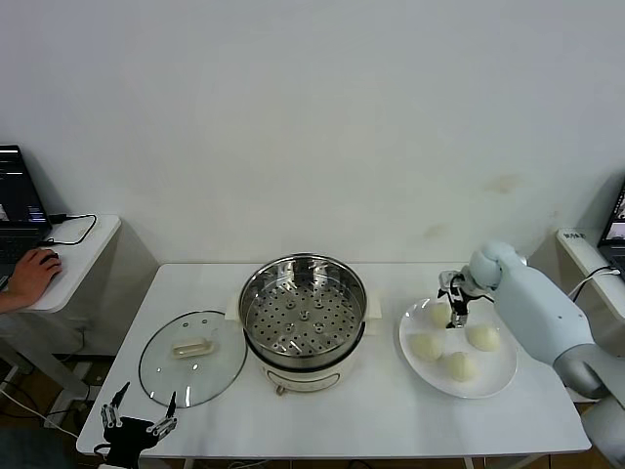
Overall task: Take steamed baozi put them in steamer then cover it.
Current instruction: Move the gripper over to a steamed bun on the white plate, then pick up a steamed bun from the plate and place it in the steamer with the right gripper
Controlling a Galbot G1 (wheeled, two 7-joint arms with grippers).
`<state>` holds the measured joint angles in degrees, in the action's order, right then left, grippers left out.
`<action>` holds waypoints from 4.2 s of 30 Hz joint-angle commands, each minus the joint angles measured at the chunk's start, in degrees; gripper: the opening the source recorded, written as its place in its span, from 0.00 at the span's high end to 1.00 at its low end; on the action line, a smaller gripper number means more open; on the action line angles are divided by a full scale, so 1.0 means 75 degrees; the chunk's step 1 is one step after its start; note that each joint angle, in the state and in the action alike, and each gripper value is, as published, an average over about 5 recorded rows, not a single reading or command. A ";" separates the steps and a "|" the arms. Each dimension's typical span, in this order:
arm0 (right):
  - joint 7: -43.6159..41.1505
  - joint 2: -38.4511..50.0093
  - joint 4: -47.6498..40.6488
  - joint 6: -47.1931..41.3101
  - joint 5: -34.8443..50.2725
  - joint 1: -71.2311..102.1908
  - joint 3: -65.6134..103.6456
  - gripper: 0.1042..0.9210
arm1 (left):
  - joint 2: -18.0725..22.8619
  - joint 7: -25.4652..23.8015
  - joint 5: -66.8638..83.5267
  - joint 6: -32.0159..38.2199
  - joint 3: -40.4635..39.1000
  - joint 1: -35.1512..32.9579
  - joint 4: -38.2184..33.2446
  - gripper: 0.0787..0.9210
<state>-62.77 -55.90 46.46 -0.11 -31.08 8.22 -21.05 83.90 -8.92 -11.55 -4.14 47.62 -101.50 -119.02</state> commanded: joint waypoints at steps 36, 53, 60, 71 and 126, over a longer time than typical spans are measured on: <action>-0.0912 0.1068 0.1683 -0.0078 0.2104 -0.1607 -0.0788 0.42 | -0.0038 0.0124 -0.0037 0.0014 -0.0177 0.0175 0.0124 0.12; -0.2362 -0.1859 0.0071 0.4243 0.4089 -0.4291 -0.2349 0.41 | 0.0036 0.0468 -0.0225 0.0200 -0.0052 0.0021 -0.0017 0.12; -0.2143 -0.2480 0.0978 0.5121 0.2660 -0.4175 -0.2408 0.41 | 0.0100 0.0520 -0.0351 0.0254 -0.0032 -0.0064 0.0074 0.12; -0.2050 -0.2825 0.1767 0.5920 0.1745 -0.4087 -0.3073 0.41 | 0.0140 0.0460 -0.0550 0.0254 -0.0098 -0.0005 0.0181 0.12; -0.0288 -0.3834 0.0019 0.6086 -0.0168 -0.3007 -0.3272 0.27 | 0.0158 0.0393 -0.0500 0.0249 -0.0133 -0.0030 0.0456 0.12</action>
<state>-64.53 -84.98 46.33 46.49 -34.55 -14.13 -44.95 85.10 -5.89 -15.26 -2.27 46.61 -101.69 -115.43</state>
